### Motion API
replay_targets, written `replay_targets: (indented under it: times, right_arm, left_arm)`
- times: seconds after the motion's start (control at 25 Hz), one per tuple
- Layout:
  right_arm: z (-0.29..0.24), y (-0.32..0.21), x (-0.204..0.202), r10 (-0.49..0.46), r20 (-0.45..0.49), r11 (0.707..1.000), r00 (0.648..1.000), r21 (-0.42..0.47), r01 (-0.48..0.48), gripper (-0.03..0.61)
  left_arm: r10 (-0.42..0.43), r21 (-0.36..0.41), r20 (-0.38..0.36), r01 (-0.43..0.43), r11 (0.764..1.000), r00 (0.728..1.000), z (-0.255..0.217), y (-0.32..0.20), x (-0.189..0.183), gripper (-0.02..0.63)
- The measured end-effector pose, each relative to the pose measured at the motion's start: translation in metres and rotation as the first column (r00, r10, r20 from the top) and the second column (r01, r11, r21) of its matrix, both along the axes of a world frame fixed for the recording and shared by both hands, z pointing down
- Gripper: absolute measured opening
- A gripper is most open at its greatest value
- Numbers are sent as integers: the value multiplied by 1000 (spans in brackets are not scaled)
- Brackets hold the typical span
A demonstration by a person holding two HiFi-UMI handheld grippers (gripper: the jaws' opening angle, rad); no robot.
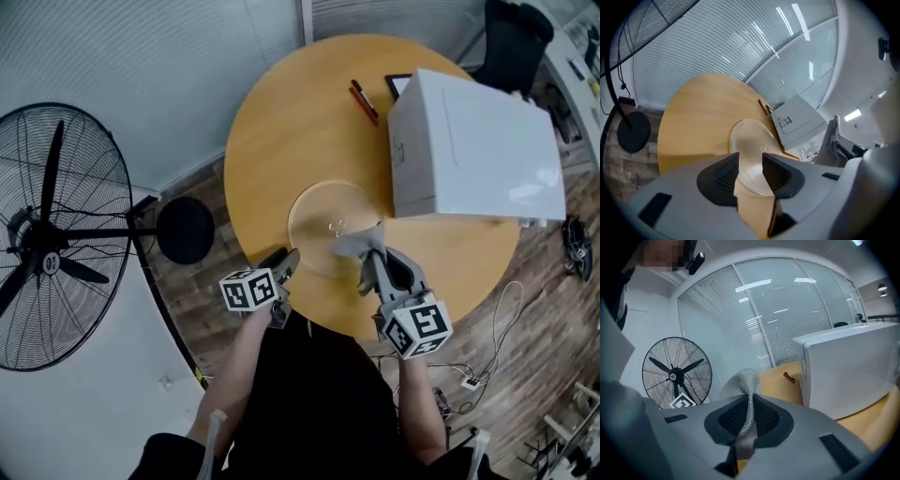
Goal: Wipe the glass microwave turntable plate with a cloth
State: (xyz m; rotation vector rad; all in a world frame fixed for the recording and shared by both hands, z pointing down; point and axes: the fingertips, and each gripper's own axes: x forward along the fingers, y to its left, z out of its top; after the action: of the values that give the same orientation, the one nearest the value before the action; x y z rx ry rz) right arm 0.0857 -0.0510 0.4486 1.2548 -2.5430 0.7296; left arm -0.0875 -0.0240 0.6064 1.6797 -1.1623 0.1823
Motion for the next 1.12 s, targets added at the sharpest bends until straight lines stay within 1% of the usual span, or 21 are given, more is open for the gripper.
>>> replay_targets:
  times: [0.12,0.28,0.44,0.56,0.72,1.04,1.12]
  right_arm:
    - [4,0,-1,-1,-9,1000,1000,-8,1,31]
    - [11,-1,-1,0,-26,1000,1000,-21,-1,31]
    - [17,1,-3,-7,-40,999,999,-38,5,31]
    - [21,0,-6,-15,-47,999,999,-47,13,31]
    - [28,-2,-15,-37,-63,998,997,-61,33,31]
    - [55,-5,-36,-113,-140,991,984,-91,100,31]
    - [66,-4,-41,-136,-173,988,976,-101,119,31]
  left_arm:
    - [-12,-40,-24,11,999,1000,16,0,2,132]
    - [-55,-83,-102,47,995,993,27,0,5,138]
    - [-85,-109,-164,67,992,983,32,0,6,138]
    - [-88,-123,-189,65,990,978,35,-1,9,138]
    - [-95,-137,-203,68,988,975,37,-3,12,129]
    - [-88,-162,-169,61,985,982,44,-1,6,40]
    - [-92,-167,-174,62,984,980,44,-1,5,38]
